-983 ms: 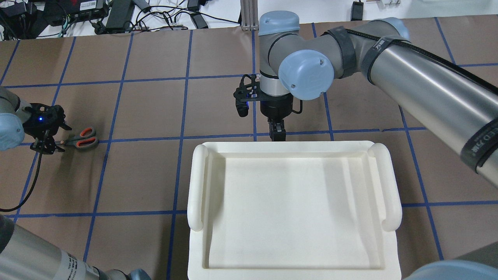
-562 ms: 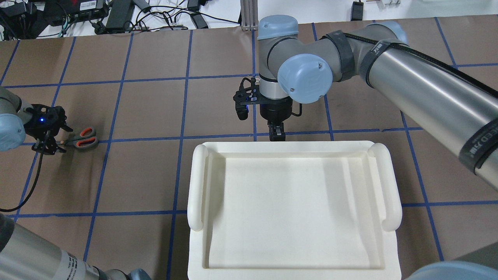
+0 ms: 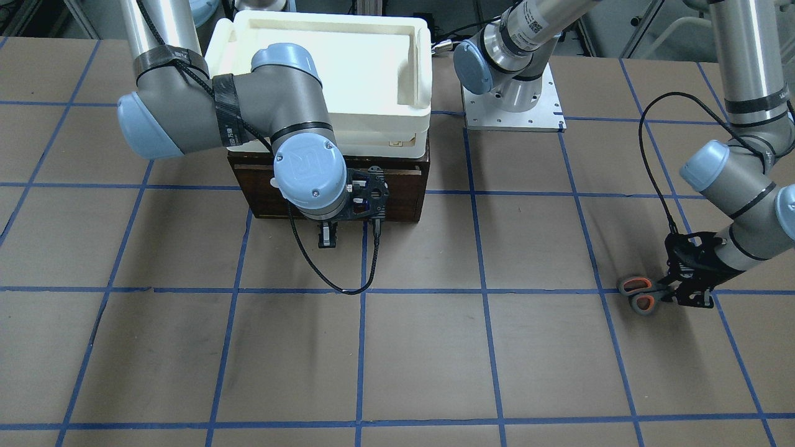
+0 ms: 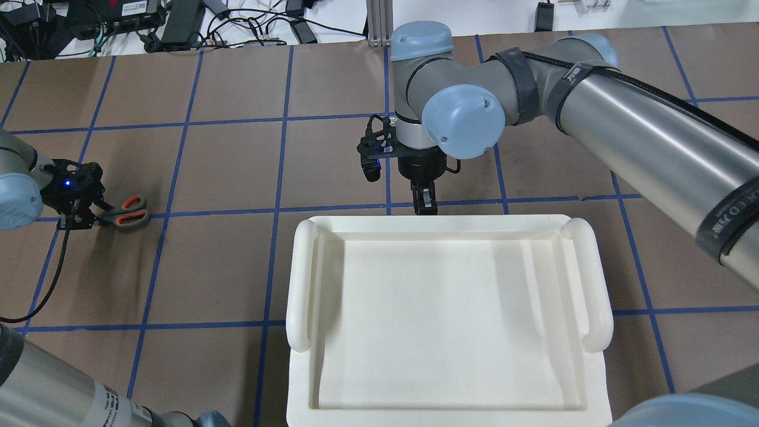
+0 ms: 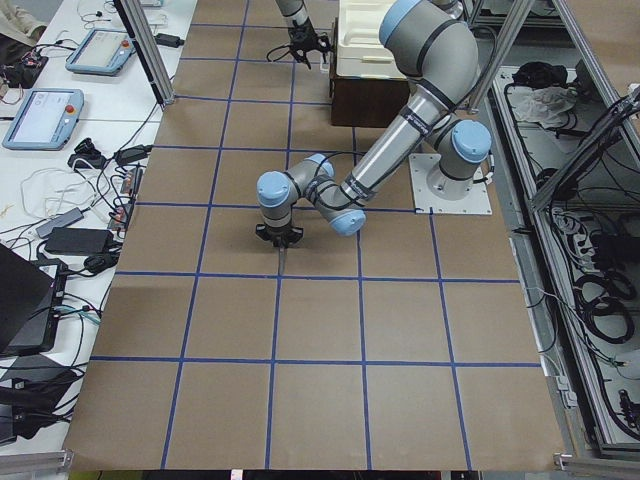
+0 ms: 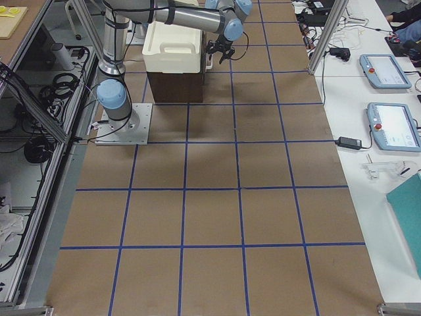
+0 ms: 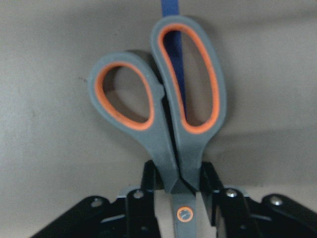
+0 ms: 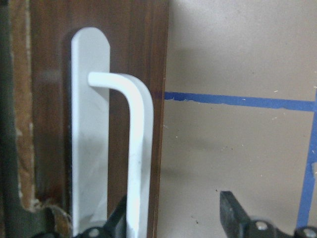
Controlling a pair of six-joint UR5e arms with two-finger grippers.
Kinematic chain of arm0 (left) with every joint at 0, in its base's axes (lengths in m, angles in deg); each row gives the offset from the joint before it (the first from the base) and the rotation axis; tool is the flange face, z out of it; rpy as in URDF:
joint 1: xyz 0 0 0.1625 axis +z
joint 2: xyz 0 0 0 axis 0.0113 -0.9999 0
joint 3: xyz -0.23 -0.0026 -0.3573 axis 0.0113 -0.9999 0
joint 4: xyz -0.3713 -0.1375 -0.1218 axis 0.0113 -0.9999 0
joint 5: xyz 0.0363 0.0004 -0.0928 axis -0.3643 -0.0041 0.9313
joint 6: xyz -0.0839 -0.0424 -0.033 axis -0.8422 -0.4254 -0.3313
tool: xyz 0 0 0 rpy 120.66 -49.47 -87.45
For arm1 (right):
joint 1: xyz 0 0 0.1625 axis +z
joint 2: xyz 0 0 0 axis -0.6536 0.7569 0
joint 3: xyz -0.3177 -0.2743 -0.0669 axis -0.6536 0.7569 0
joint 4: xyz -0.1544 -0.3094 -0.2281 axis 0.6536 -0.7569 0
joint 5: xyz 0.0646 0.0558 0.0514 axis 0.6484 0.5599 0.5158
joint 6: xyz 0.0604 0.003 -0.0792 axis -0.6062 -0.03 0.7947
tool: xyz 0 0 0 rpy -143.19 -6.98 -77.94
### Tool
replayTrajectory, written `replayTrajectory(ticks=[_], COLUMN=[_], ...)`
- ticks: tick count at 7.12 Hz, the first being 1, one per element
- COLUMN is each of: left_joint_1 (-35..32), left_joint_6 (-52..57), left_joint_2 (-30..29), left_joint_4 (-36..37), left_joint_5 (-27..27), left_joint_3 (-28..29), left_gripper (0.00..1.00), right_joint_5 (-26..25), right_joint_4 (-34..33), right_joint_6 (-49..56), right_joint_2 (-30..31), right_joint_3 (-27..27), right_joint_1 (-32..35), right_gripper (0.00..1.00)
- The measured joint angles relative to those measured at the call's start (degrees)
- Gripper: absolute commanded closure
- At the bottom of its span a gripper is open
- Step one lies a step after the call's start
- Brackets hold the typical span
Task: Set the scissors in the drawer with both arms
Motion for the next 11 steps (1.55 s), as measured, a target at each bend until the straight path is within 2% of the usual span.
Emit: replayTrajectory(ticks=[2,4,11], left_joint_1=[0.04,0.06,-0.74], left_joint_6=[0.35,0.48,0.35], left_joint_2=[-0.25,-0.27,0.95], left_joint_4=[0.02,0.01,-0.45], left_joint_5=[-0.01,0.00,-0.21], left_joint_3=[-0.02,-0.01,0.09], left_gripper=[0.93,1.00,1.00], right_joint_5=[-0.45,-0.95,-1.04], right_joint_4=[-1.38,-1.62,-2.54], right_joint_6=[0.03,-0.01,0.58], right_joint_2=[-1.89,-4.01,-8.76], right_joint_3=[2.17,5.69,13.47], right_joint_1=[-0.02,-0.17,-1.38], right_gripper=[0.34,0.34,0.34])
